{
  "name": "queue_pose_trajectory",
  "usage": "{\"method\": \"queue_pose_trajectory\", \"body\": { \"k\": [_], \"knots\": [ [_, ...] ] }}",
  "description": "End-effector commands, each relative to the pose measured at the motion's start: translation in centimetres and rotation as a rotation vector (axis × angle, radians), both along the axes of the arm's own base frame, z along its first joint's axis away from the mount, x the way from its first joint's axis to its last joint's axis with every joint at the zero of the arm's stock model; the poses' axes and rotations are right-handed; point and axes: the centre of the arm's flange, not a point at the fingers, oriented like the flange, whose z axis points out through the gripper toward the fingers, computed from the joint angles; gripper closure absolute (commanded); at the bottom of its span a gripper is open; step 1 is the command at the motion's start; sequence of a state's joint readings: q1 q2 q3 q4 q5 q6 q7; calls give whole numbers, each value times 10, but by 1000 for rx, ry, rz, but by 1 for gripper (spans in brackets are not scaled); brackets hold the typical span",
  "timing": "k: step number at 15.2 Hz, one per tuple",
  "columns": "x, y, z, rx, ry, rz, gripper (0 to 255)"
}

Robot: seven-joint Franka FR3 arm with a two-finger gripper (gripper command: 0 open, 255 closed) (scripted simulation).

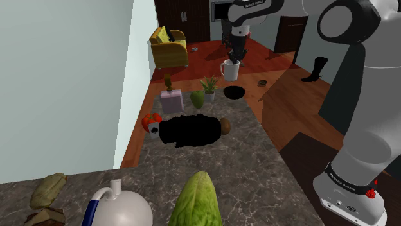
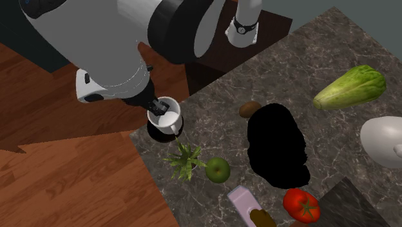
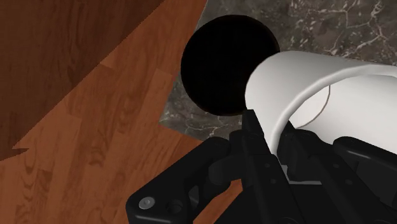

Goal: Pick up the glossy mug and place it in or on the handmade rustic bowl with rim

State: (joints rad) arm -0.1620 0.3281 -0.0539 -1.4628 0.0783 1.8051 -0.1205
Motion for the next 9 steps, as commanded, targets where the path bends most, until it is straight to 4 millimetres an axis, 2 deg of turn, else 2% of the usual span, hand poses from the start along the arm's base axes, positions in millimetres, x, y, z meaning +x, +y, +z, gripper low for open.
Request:
{"method": "queue_pose_trajectory", "body": {
  "k": [1, 9],
  "knots": [
    [10, -27, 3, 0, 0, 1, 255],
    [10, -27, -39, 0, 0, 1, 255]
  ]
}}
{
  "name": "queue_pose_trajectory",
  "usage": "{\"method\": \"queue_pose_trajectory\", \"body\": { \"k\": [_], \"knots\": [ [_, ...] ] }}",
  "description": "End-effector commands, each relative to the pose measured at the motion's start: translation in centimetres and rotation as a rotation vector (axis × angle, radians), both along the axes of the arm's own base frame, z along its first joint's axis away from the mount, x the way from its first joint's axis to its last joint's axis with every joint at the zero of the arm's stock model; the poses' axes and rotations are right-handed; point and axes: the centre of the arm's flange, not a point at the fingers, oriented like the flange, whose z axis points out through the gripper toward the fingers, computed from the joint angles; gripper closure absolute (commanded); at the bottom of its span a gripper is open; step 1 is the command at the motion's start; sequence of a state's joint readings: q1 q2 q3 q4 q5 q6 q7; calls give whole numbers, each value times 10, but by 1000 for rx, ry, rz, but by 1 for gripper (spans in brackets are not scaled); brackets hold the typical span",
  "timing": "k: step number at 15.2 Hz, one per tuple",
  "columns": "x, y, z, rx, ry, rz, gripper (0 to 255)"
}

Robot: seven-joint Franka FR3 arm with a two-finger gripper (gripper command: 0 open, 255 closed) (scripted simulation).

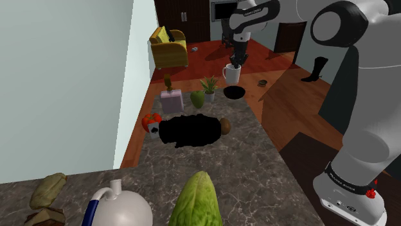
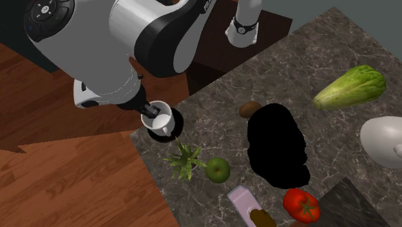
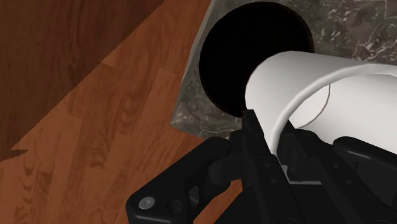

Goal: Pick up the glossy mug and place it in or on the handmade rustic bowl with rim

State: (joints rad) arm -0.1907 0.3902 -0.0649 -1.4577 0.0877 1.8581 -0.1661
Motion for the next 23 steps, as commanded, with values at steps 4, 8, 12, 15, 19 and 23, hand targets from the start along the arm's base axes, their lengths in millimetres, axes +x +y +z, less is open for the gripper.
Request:
{"method": "queue_pose_trajectory", "body": {
  "k": [4, 8, 12, 15, 19, 23],
  "knots": [
    [0, 0, -26, 0, -1, 0, 255],
    [0, 0, -47, 0, -1, 0, 255],
    [0, 0, -59, 0, -1, 0, 255],
    [0, 0, -59, 0, -1, 0, 255],
    [0, 0, -59, 0, -1, 0, 0],
    [0, 0, -59, 0, -1, 0, 0]
  ]
}}
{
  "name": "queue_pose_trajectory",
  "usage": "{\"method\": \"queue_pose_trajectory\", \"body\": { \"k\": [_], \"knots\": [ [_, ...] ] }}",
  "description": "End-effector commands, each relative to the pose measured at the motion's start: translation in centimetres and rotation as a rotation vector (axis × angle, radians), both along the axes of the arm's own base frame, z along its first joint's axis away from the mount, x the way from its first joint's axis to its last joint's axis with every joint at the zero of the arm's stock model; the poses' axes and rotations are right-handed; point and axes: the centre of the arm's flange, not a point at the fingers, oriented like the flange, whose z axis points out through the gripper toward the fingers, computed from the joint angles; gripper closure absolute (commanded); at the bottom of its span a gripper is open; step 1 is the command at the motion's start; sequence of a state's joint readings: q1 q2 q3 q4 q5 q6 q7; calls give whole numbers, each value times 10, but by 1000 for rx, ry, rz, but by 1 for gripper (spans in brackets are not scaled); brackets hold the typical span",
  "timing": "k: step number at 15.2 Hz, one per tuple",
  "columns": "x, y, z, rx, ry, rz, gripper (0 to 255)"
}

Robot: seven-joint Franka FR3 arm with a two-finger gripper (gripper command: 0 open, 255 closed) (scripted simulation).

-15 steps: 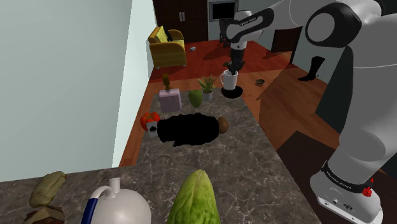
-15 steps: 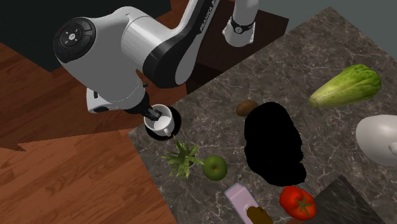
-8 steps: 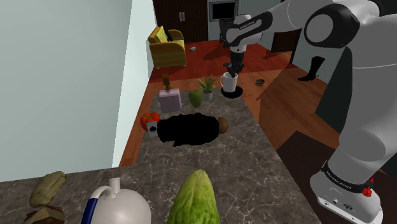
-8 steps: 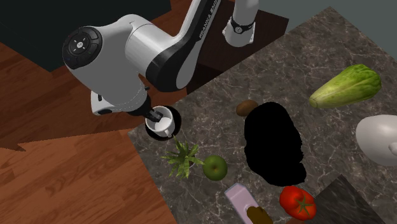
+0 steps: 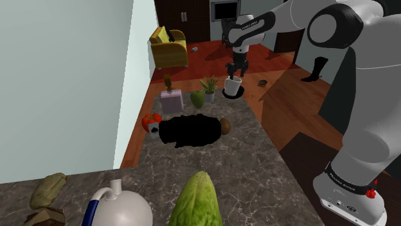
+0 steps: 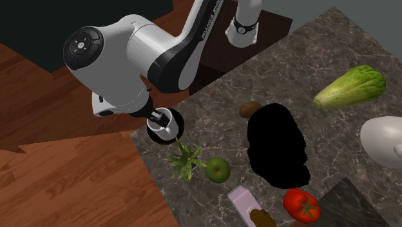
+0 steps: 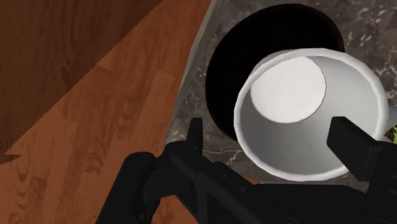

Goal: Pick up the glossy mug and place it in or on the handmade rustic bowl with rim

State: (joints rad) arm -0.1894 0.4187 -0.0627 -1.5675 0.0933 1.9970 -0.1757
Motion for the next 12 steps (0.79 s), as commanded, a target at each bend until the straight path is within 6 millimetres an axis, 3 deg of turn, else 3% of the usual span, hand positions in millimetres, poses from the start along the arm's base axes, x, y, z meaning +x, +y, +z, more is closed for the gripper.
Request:
{"method": "queue_pose_trajectory", "body": {
  "k": [1, 5, 12],
  "knots": [
    [0, 0, 0, 0, 0, 0, 0],
    [-1, -3, 50, 0, 0, 0, 0],
    [-1, -3, 50, 0, 0, 0, 0]
  ]
}}
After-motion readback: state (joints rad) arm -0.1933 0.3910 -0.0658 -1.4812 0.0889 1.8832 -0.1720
